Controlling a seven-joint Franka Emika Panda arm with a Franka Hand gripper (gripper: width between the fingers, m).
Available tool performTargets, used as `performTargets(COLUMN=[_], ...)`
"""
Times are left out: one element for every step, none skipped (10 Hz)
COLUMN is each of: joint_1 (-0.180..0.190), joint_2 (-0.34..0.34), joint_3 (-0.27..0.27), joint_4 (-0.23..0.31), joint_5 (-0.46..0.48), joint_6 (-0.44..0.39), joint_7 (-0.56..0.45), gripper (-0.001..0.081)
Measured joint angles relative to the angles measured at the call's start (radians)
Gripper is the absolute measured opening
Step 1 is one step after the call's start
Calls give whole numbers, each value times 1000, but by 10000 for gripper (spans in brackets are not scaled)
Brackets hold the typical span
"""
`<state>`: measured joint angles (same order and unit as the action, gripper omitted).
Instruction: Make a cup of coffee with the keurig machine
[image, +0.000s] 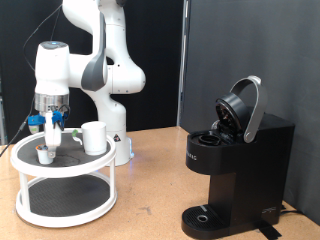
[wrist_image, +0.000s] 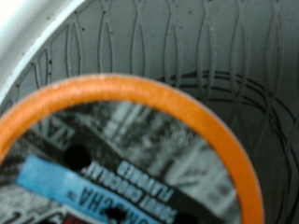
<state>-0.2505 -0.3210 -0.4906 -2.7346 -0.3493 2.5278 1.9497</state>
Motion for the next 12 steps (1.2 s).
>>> performTargets(joint_1=[-1, -4, -5, -7, -9, -11, -13, -13, -13, -13, -11, -7], joint_2=[3, 6, 9, 11, 11, 12, 13, 14, 14, 14, 13, 11], joint_3=[-1, -2, -2, -2, -2, -2, -2, -2, -2, -2, -2, -2], joint_4=[0, 1, 4, 6, 9, 15, 21, 26, 33, 44, 63, 90], joint_5=[0, 0, 0, 0, 0, 0, 0, 0, 2, 7, 22, 49], joint_6=[4, 6, 6, 6, 6, 6, 6, 5, -1, -18, -51, -98], joint_7=[0, 0, 0, 0, 0, 0, 1, 1, 1, 1, -2, -10], gripper=[734, 712, 712, 541, 541, 364, 349, 349, 349, 349, 349, 349])
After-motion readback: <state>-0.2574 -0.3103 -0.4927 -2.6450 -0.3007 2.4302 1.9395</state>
